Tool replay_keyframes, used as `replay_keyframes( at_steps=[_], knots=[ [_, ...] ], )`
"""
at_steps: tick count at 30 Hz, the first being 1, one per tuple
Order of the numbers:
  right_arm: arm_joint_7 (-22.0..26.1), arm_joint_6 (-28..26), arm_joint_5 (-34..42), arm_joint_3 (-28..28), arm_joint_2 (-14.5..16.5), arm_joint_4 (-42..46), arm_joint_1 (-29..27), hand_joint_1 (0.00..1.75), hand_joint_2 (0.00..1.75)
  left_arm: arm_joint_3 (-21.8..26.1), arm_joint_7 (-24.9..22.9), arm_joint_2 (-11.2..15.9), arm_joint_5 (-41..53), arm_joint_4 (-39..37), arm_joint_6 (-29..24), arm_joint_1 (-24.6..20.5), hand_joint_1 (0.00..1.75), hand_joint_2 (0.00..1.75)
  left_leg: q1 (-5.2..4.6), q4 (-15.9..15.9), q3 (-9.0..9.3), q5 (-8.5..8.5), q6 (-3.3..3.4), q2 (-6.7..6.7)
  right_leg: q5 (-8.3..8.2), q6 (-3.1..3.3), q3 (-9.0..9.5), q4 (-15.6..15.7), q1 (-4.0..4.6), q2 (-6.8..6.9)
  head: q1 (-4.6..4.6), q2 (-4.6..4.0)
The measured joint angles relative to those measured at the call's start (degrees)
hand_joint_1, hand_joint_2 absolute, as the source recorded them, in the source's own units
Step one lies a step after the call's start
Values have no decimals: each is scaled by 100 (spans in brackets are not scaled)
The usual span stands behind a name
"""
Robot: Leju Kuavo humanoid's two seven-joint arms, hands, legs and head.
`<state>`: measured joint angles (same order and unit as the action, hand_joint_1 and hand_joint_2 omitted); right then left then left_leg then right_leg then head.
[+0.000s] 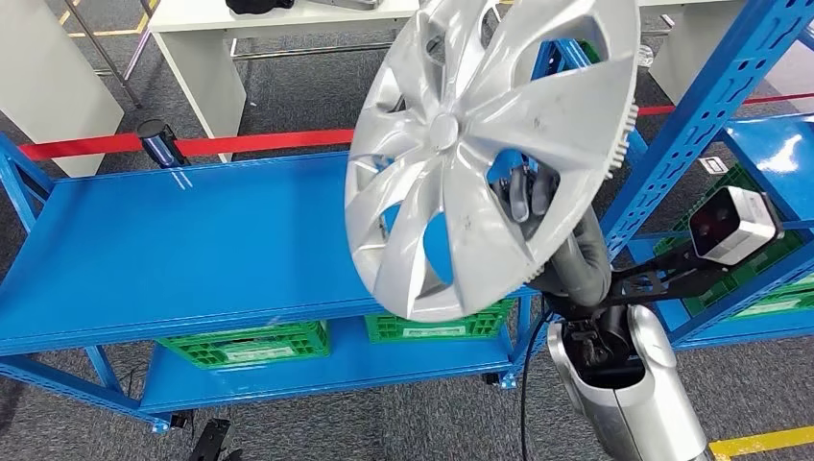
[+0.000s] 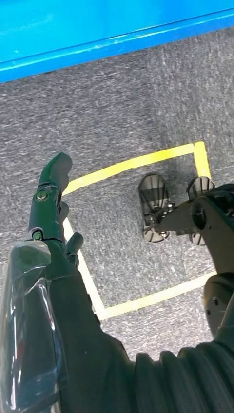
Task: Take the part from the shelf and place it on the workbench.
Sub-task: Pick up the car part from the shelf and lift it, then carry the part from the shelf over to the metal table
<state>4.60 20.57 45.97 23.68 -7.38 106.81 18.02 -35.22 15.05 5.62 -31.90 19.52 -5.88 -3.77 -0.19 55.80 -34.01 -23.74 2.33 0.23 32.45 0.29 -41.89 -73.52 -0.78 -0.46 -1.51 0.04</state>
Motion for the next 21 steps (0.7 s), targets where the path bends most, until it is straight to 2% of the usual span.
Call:
replay_keyframes(
  at_steps=[1,2,4,5,6,7,9,11,13,15,16,17,18,19,21],
  knots=[
    [-53,111,85,-4,-8,1,-67,124,175,-4,-3,-7,-9,-3,5,0,0,175,12,7,-1,-3,-8,-2,1,-52,-48,-86,-24,2,-1,0],
    [-117,226,172,-5,-14,2,-123,124,175,-8,-5,-13,-17,-5,10,0,0,175,31,22,-4,-11,-25,-6,-82,-122,17,55,-51,7,-1,0],
    [-232,434,325,10,-24,9,-190,124,175,-16,-14,-23,-25,-7,17,-2,0,175,70,92,-16,-49,-93,-11,-357,-261,390,804,-107,35,2,0],
    [-285,541,389,24,-27,19,-219,124,175,-19,-23,-22,-25,-8,19,-5,0,175,75,146,-34,-78,-142,-15,-466,-284,568,1138,-117,41,5,0],
    [-331,664,447,37,-34,37,-255,124,175,-24,-35,-19,-24,-8,19,-8,0,175,74,191,-55,-101,-189,-19,-528,-262,680,1342,-117,43,5,0],
    [-376,796,495,49,-39,60,-299,124,175,-32,-52,-15,-23,-9,19,-11,0,175,71,221,-72,-114,-230,-22,-542,-211,718,1415,-102,39,5,0],
    [-439,1059,564,73,-46,102,-390,124,175,-53,-88,-13,-23,-11,21,-16,0,175,86,233,-88,-113,-283,-24,-557,-94,706,1393,-83,19,1,0],
    [-468,1272,593,102,-49,146,-469,124,175,-68,-115,-16,-28,-11,31,-20,0,175,114,365,-154,-214,-329,-21,-572,-22,709,1401,-93,12,-2,0],
    [-458,1477,582,134,-55,191,-562,124,175,-76,-130,-18,-39,-12,39,-21,0,175,127,897,-392,-523,-370,-23,-575,20,715,1405,-89,11,-4,0],
    [-422,1689,535,169,-64,219,-682,124,175,-83,-150,-19,-48,-14,39,-17,0,175,129,1650,-729,-847,-389,-24,-572,36,713,1403,-61,12,-5,0],
    [-406,1766,508,183,-69,228,-733,124,175,-86,-160,-20,-49,-15,39,-15,0,175,130,1897,-843,-925,-390,-24,-571,38,713,1403,-48,12,-5,0],
    [-393,1836,478,196,-73,234,-780,124,175,-90,-168,-20,-49,-16,39,-14,0,175,129,1993,-888,-923,-380,-24,-570,39,714,1403,-35,10,-4,0],
    [-385,1893,452,206,-76,239,-816,124,175,-95,-172,-20,-50,-17,39,-14,0,175,126,1883,-834,-834,-361,-25,-570,39,717,1403,-22,6,-4,0],
    [-372,1945,423,216,-78,247,-854,124,175,-99,-177,-20,-52,-17,39,-14,0,175,118,1613,-697,-683,-327,-26,-570,40,722,1403,-8,-1,-4,0],
    [-337,2037,368,231,-82,280,-928,124,175,-104,-185,-11,-57,-19,39,-17,0,175,80,813,-282,-373,-229,-25,-572,36,730,1410,19,-16,-1,0]
  ],
)
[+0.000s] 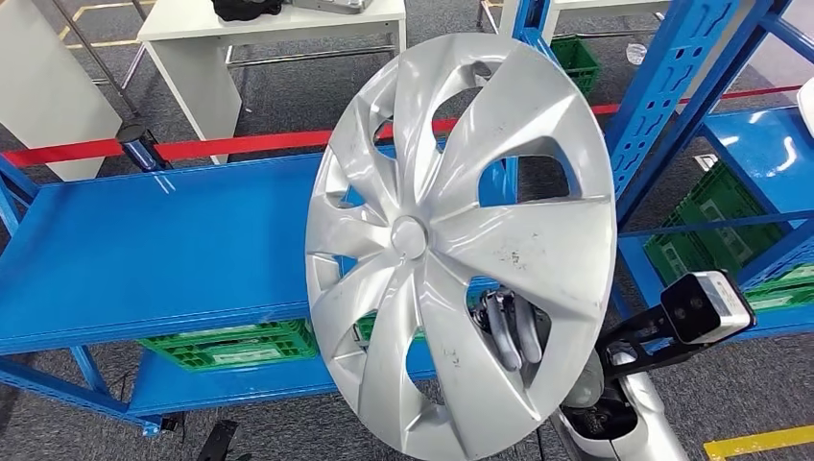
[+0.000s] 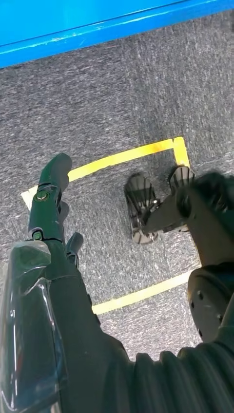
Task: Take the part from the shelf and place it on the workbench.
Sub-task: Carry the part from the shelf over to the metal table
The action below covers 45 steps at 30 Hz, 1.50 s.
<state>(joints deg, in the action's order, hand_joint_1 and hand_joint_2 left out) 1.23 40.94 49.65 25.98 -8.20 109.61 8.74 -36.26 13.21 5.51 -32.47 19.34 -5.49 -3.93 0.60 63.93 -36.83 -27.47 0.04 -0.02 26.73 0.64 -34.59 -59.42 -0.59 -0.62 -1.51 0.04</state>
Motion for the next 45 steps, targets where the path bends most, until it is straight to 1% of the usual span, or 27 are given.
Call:
replay_keyframes(
  at_steps=[2,4,6,8,10,11,12,13,15,17,20,22,24,26,28,29,30,32,34,37,38,39,41,42,43,44,45],
  knots=[
    [26,49,-29,6,-6,37,-57,124,175,-3,-10,11,-2,-1,1,-2,0,175,-56,-480,245,102,70,9,-7,-13,-4,11,3,-2,-2,0],
    [34,65,-38,15,-11,53,-103,124,175,-4,-18,20,-13,-4,0,0,0,175,-95,-550,268,101,96,16,-23,-47,-4,35,-8,5,-10,0],
    [34,74,-42,28,-16,72,-140,124,175,-5,-20,25,-33,-8,0,0,0,175,-69,-657,331,167,126,25,12,-73,-42,-14,-8,13,-8,0],
    [34,134,-58,35,-24,91,-165,124,175,-9,-22,18,-46,-8,8,-4,0,175,-38,-754,385,232,160,35,225,-52,-244,-424,-2,20,3,0],
    [54,293,-128,41,-35,97,-228,124,175,-23,-27,10,-50,-8,28,-6,0,175,-45,-762,378,241,176,35,527,-39,-586,-1170,-7,21,10,0],
    [78,399,-191,45,-42,98,-280,124,175,-35,-31,8,-51,-9,38,-5,0,175,-46,-760,377,240,175,31,606,-59,-709,-1436,-14,21,11,0],
    [113,518,-272,50,-50,99,-339,124,175,-49,-35,5,-51,-9,47,-4,0,175,-46,-757,377,239,174,24,604,-99,-741,-1514,-23,23,11,0],
    [158,635,-368,55,-57,101,-392,124,175,-59,-39,1,-51,-10,52,-5,0,175,-43,-750,379,235,169,15,509,-154,-653,-1341,-36,26,11,0],
    [250,824,-559,60,-70,109,-470,124,175,-68,-51,-8,-51,-10,60,-5,0,175,-39,-714,378,214,135,0,213,-240,-255,-539,-67,50,11,0],
    [316,923,-691,66,-74,133,-521,124,175,-72,-64,-7,-52,-10,65,-4,0,175,-64,-646,350,182,74,-6,39,-210,13,-3,-72,62,9,0],
    [382,998,-799,72,-76,165,-568,124,175,-87,-86,-3,-58,-12,79,6,0,175,-74,-604,323,175,2,-6,-7,-114,35,34,-63,45,4,0],
    [440,1062,-856,74,-71,185,-577,124,175,-100,-92,-2,-65,-13,98,8,0,175,-51,-438,255,20,-56,-5,-32,-65,30,43,-84,42,-3,0],
    [503,1123,-876,75,-61,200,-581,124,175,-108,-93,3,-74,-13,111,8,0,175,-31,-26,95,-282,-111,-3,-52,-23,19,46,-92,43,-14,0],
    [576,1180,-891,75,-51,210,-585,124,175,-114,-98,10,-84,-13,121,10,0,175,-16,599,-145,-601,-139,-3,-71,7,-10,45,-78,44,-18,0],
    [684,1257,-925,76,-45,224,-592,124,175,-128,-108,14,-93,-13,137,14,0,175,-4,1035,-282,-764,-144,-3,-100,33,-50,43,-59,46,-19,0],
    [753,1299,-944,77,-41,232,-594,124,175,-134,-115,15,-96,-13,149,15,0,175,-2,985,-216,-717,-134,-3,-116,39,-67,43,-51,46,-18,0],
    [827,1339,-963,77,-33,243,-593,124,175,-139,-120,17,-97,-13,159,15,0,175,-3,710,-32,-582,-112,-4,-135,39,-79,43,-44,44,-18,0],
    [968,1395,-1002,75,-10,285,-578,124,175,-144,-126,30,-97,-13,176,7,0,175,-22,-122,474,-310,-46,-9,-175,14,-96,45,-28,37,-16,0],
    [1082,1441,-1059,75,9,331,-532,124,175,-149,-130,45,-97,-12,184,-3,0,175,-67,-600,736,-215,14,-10,-221,-33,-113,47,-23,37,-15,0],
    [1223,1497,-1178,72,29,392,-493,124,175,-179,-137,66,-97,-12,192,-3,0,175,-104,-680,725,-131,104,2,-283,-134,-141,64,-45,42,-16,0],
    [1262,1510,-1214,66,29,414,-493,124,175,-192,-138,69,-97,-11,195,-6,0,175,-96,-717,718,-72,145,11,-234,-146,-179,12,-46,43,-13,0],
    [1296,1525,-1240,58,27,432,-491,124,175,-204,-139,69,-97,-11,198,-9,0,175,-84,-755,697,-5,185,22,-103,-134,-261,-152,-43,44,-5,0],
    [1349,1556,-1280,44,23,449,-493,124,175,-219,-141,67,-97,-11,202,-13,0,175,-80,-778,604,97,234,39,317,-80,-522,-811,-42,45,10,0],
    [1372,1572,-1299,40,20,452,-497,124,175,-223,-142,67,-97,-11,203,-13,0,175,-86,-775,543,140,243,45,506,-74,-647,-1192,-44,45,15,0],
    [1395,1585,-1321,37,15,453,-501,124,175,-226,-143,66,-97,-12,204,-11,0,175,-91,-771,485,178,243,49,614,-92,-699,-1446,-44,46,15,0],
    [1420,1599,-1346,34,11,453,-501,124,175,-227,-143,66,-97,-12,204,-11,0,175,-96,-768,432,213,240,52,638,-128,-649,-1505,-45,47,16,0],
    [1441,1613,-1365,32,7,453,-498,124,175,-228,-143,65,-99,-12,205,-10,0,175,-96,-763,389,244,232,54,580,-175,-472,-1311,-45,49,16,0]
  ],
)
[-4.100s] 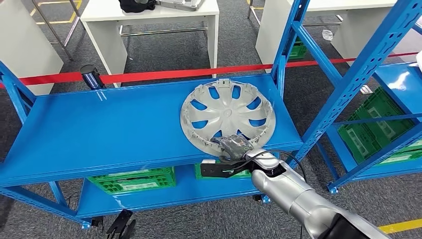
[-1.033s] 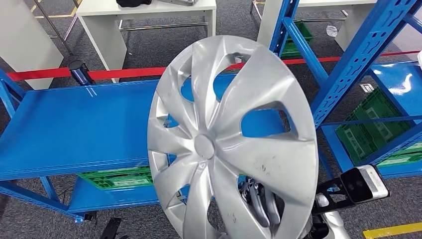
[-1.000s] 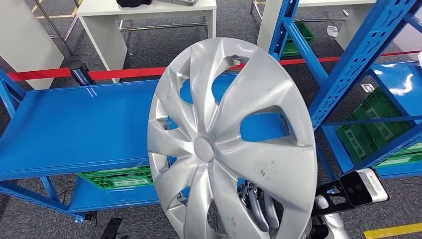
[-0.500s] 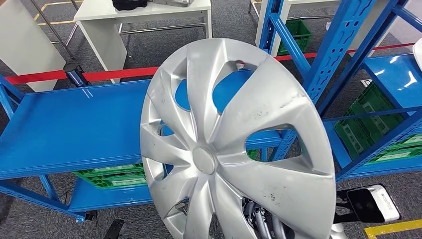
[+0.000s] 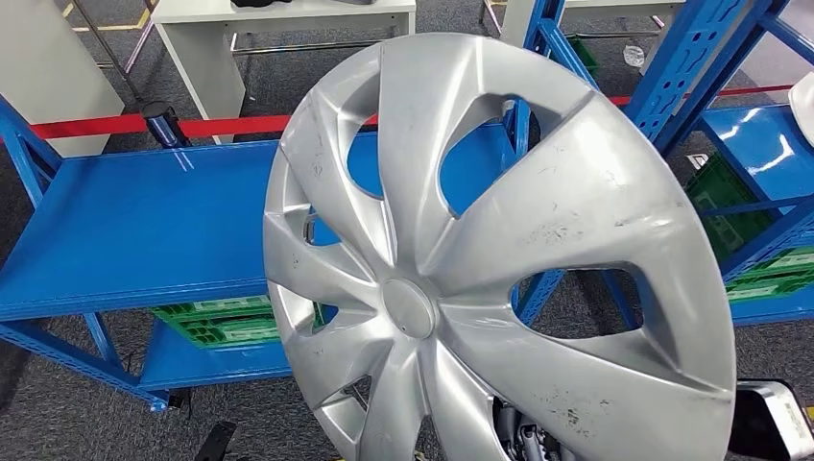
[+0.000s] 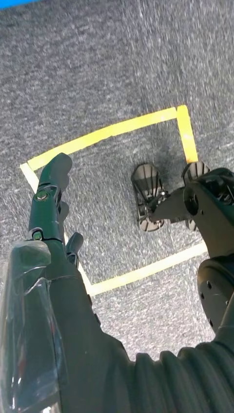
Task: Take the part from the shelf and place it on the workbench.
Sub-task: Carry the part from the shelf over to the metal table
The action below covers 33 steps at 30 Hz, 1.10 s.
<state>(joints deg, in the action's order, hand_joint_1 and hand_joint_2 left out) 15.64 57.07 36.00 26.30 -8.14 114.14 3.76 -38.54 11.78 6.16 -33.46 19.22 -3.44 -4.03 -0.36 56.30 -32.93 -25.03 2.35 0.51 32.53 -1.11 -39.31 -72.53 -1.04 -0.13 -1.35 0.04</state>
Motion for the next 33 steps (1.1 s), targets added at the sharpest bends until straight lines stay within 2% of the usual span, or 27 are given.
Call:
replay_keyframes(
  at_steps=[1,2,3,4,6,8,9,11,12,13,14,15,16,18,19,20,22,24,25,27,28,29,30,31,32,33],
  knots=[
    [16,13,-13,-1,-3,0,6,124,175,-1,0,-2,-3,-1,1,1,0,175,1,11,-34,25,-13,0,-108,-44,285,401,0,5,0,0],
    [27,25,-19,1,-5,-1,18,124,175,0,-1,-4,-8,-1,1,1,0,175,-2,28,-64,42,-29,0,-182,-56,579,862,2,10,1,0],
    [31,35,-22,2,-7,-1,27,124,175,0,-1,-6,-14,-1,1,1,0,175,-7,47,-91,59,-53,1,-264,-43,811,1216,13,10,-2,0],
    [34,46,-23,4,-9,-1,37,124,175,0,-1,-7,-17,-1,1,1,0,175,-13,71,-112,74,-78,1,-304,-14,942,1434,24,10,-2,0],
    [40,61,-23,7,-14,0,53,124,175,1,-1,-10,-26,-1,3,3,0,175,-17,97,-151,117,-145,0,-344,65,950,1474,53,0,-5,0],
    [49,66,-21,13,-17,0,80,124,175,0,-2,-4,-47,-1,13,8,0,175,4,154,-207,90,-219,-15,-388,157,902,1497,29,1,-5,0],
    [56,66,-19,17,-19,0,96,124,175,-1,-2,0,-56,-1,20,12,0,175,18,266,-260,-22,-259,-28,-425,209,874,1507,15,3,-11,0],
    [78,63,-18,25,-22,0,124,124,175,-2,-2,10,-68,-1,31,18,0,175,53,839,-466,-467,-335,-50,-495,273,798,1512,4,9,-21,0],
    [90,59,-25,28,-22,0,130,124,175,-2,-2,13,-70,-1,33,20,0,175,70,1234,-592,-702,-365,-53,-530,287,755,1508,9,10,-24,0],
    [100,54,-37,30,-23,0,133,124,175,-3,-2,14,-72,-1,34,20,0,175,84,1567,-683,-862,-385,-53,-564,286,709,1504,13,10,-24,0],
    [109,49,-54,32,-23,0,133,124,175,-5,-2,14,-72,-1,35,19,0,175,93,1728,-689,-911,-394,-53,-598,281,667,1501,18,9,-24,0],
    [114,45,-72,33,-23,0,133,124,175,-7,-2,13,-72,0,34,18,0,175,99,1663,-584,-852,-390,-53,-629,274,630,1498,22,8,-24,0],
    [117,44,-85,33,-23,1,133,124,175,-10,-3,11,-72,1,33,16,0,175,98,1369,-363,-716,-371,-55,-655,262,601,1497,27,5,-25,0],
    [119,44,-99,33,-23,10,136,124,175,-15,-8,16,-72,8,27,5,0,175,76,504,206,-475,-291,-63,-708,234,563,1498,41,3,-23,0],
    [119,43,-104,33,-23,16,139,124,175,-17,-11,21,-72,12,22,-1,0,175,58,191,398,-413,-251,-65,-737,207,551,1502,42,4,-21,0],
    [119,40,-108,33,-23,20,143,124,175,-18,-13,26,-72,15,19,-6,0,175,36,23,491,-398,-220,-66,-765,176,541,1506,39,7,-23,0],
    [120,32,-111,34,-23,24,150,124,175,-20,-18,38,-72,17,14,-8,0,175,-2,-32,478,-347,-162,-61,-830,89,532,1536,23,11,-29,0],
    [123,22,-114,33,-26,27,153,124,175,-21,-25,39,-72,21,11,-20,0,175,13,-144,457,-219,-79,-34,-780,56,462,1471,25,14,-26,0],
    [125,20,-115,32,-29,28,159,124,175,-21,-29,33,-72,24,9,-31,0,175,27,-203,428,-141,-39,-20,-648,73,369,1303,35,14,-21,0],
    [129,15,-120,27,-36,28,168,124,175,-21,-40,15,-72,28,9,-49,0,175,37,-247,318,-19,2,-3,-221,126,87,629,37,15,-10,0],
    [128,12,-121,24,-39,28,168,124,175,-21,-46,10,-72,28,9,-53,0,175,36,-238,251,26,5,3,-49,125,-33,250,31,15,-8,0],
    [126,7,-122,22,-42,28,166,124,175,-21,-51,5,-72,28,9,-53,0,175,34,-223,185,64,1,8,44,102,-90,-15,26,15,-7,0],
    [123,-2,-123,22,-43,28,167,124,175,-21,-56,-1,-72,28,9,-54,0,175,35,-199,116,98,-7,11,40,56,-33,-67,19,16,-6,0],
    [120,-10,-122,21,-43,28,170,124,175,-21,-61,-7,-72,28,8,-56,0,175,39,-164,51,123,-20,13,-44,0,141,125,10,18,-5,0],
    [117,-18,-122,21,-42,28,176,124,175,-21,-64,-15,-72,28,7,-60,0,175,44,-117,-10,140,-34,12,-154,-48,405,499,-1,20,-4,0],
    [116,-22,-121,22,-40,28,187,124,175,-21,-66,-21,-72,28,3,-64,0,175,41,-58,-78,152,-54,11,-225,-71,702,943,-6,21,-2,0]
  ],
)
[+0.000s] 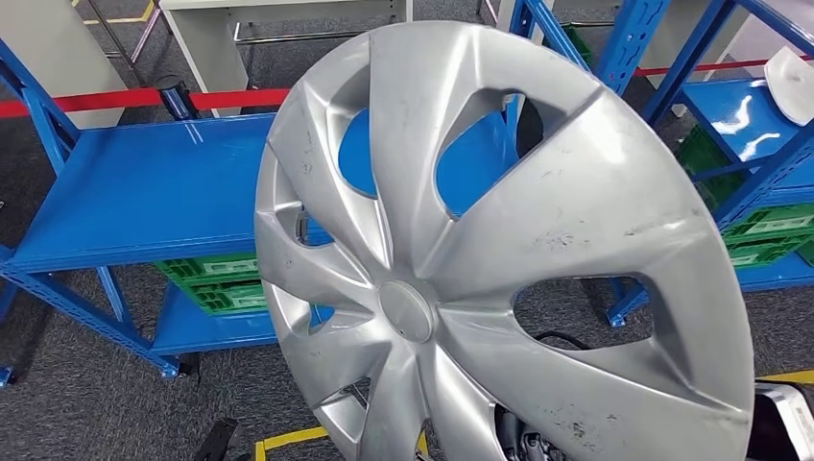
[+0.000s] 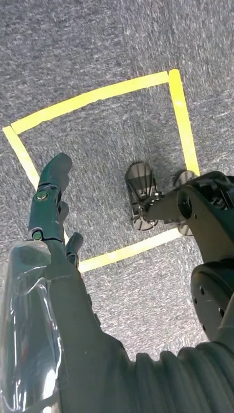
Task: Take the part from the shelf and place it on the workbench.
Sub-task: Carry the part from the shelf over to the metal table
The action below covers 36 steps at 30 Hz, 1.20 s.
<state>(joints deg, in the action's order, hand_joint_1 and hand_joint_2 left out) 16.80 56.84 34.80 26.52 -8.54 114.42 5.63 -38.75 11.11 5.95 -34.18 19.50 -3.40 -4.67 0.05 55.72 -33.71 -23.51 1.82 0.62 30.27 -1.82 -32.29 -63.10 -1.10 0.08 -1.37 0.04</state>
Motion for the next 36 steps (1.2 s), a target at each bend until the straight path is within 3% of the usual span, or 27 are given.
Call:
replay_keyframes(
  at_steps=[2,5,6,7,8,10,11,12,13,14,15,17,19,21,22,23,25,26,27,28,29,31,33,34,36],
  knots=[
    [-3,-2,4,2,3,1,15,124,175,0,-4,-6,0,0,-8,-10,0,175,-12,106,-102,30,-55,-5,-65,42,309,511,12,-15,-5,0],
    [-8,-2,16,4,9,1,21,124,175,-1,-8,-9,0,-1,-12,-14,0,175,-1,178,-187,96,-164,-20,-115,163,251,540,20,-34,-7,0],
    [-13,-3,20,6,14,-1,30,124,175,-1,-10,-10,0,-1,-14,-14,0,175,13,230,-227,36,-203,-31,-155,213,214,536,11,-31,-10,0],
    [-20,-5,26,8,19,-1,42,124,175,-2,-12,-8,0,-2,-16,-14,0,175,28,344,-281,-96,-236,-42,-203,267,171,543,0,-25,-14,0],
    [-29,-10,40,11,24,-2,61,124,175,-2,-14,-6,0,-2,-18,-15,0,175,44,581,-362,-332,-268,-51,-255,309,117,548,-7,-20,-19,0],
    [-53,-19,83,18,30,-7,100,124,175,-2,-16,-4,0,-2,-21,-18,0,175,60,1269,-548,-844,-315,-58,-359,347,-5,542,14,-18,-27,0],
    [-65,-21,105,22,31,-11,115,124,175,-2,-16,-3,0,-2,-22,-20,0,175,65,1590,-605,-1000,-325,-58,-415,353,-77,539,28,-18,-28,0],
    [-75,-21,122,27,31,-16,123,124,175,-2,-16,-4,0,-2,-22,-20,0,175,66,1749,-589,-1020,-321,-58,-470,354,-147,536,43,-18,-28,0],
    [-80,-21,135,32,31,-19,129,124,175,-2,-16,-5,0,-2,-22,-20,0,175,63,1724,-484,-936,-302,-61,-524,354,-217,535,59,-18,-28,0],
    [-83,-21,144,36,31,-21,137,124,175,-2,-16,-4,0,-2,-22,-22,0,175,53,1493,-270,-791,-261,-64,-581,352,-286,535,83,-20,-29,0],
    [-84,-21,150,39,32,-22,149,124,175,-1,-16,-1,-1,-2,-23,-29,0,175,33,1104,22,-678,-194,-70,-638,350,-344,536,100,-24,-29,0],
    [-85,-21,154,43,33,-23,178,124,175,2,-16,13,-1,-2,-24,-49,0,175,-12,331,538,-648,-77,-71,-749,313,-423,551,119,-24,-22,0],
    [-86,-20,157,49,38,-26,193,124,175,4,-15,33,0,-3,-27,-59,0,175,-66,36,663,-679,-17,-69,-853,244,-447,583,81,-11,-24,0],
    [-85,-16,163,54,45,-29,196,124,175,4,-14,51,-2,-4,-31,-57,0,175,-95,-56,614,-523,46,-60,-935,186,-462,632,56,-8,-33,0],
    [-84,-15,167,56,46,-30,199,124,175,4,-14,57,-2,-4,-31,-61,0,175,-88,-128,590,-414,80,-50,-856,193,-511,573,61,-11,-30,0],
    [-84,-15,169,57,44,-30,203,124,175,4,-15,55,-2,-4,-30,-67,0,175,-69,-195,545,-298,105,-39,-681,220,-586,415,67,-13,-25,1],
    [-84,-14,170,59,40,-31,210,124,175,4,-15,47,-2,-4,-29,-72,0,175,-47,-244,384,-104,121,-23,-133,279,-796,-253,52,-14,-13,1],
    [-84,-14,170,60,38,-32,210,124,175,4,-16,43,-2,-4,-29,-68,0,175,-46,-239,283,-28,111,-16,58,263,-866,-636,37,-13,-11,1],
    [-84,-13,170,61,34,-34,208,124,175,4,-16,38,-2,-4,-29,-62,0,175,-44,-230,181,45,99,-8,140,214,-889,-932,21,-13,-10,0],
    [-84,-11,170,63,31,-37,208,124,175,3,-15,33,-2,-4,-29,-58,0,175,-40,-213,72,116,82,-1,101,137,-826,-1063,4,-12,-10,0],
    [-84,-11,171,65,27,-39,209,124,175,3,-16,28,-2,-4,-29,-56,0,175,-30,-182,-40,179,59,5,-12,53,-672,-998,-14,-10,-10,0],
    [-84,-3,175,70,25,-42,218,124,175,4,-15,24,-2,-4,-30,-53,0,175,-14,-53,-267,269,-2,8,-139,-49,-80,-309,-43,-4,-7,0],
    [-82,22,195,75,25,-44,232,124,175,7,-14,27,-2,-4,-31,-46,0,175,-13,103,-433,333,-74,6,31,-2,407,406,-31,-10,-12,1],
    [-81,36,210,78,25,-48,239,124,175,8,-13,27,-2,-4,-33,-37,0,175,-11,146,-477,370,-110,5,121,46,498,570,-11,-15,-14,1],
    [-80,60,241,81,24,-56,244,124,175,9,-7,31,-2,-6,-38,-13,0,175,18,164,-518,437,-179,1,98,149,429,580,-2,-9,-11,0]
  ],
)
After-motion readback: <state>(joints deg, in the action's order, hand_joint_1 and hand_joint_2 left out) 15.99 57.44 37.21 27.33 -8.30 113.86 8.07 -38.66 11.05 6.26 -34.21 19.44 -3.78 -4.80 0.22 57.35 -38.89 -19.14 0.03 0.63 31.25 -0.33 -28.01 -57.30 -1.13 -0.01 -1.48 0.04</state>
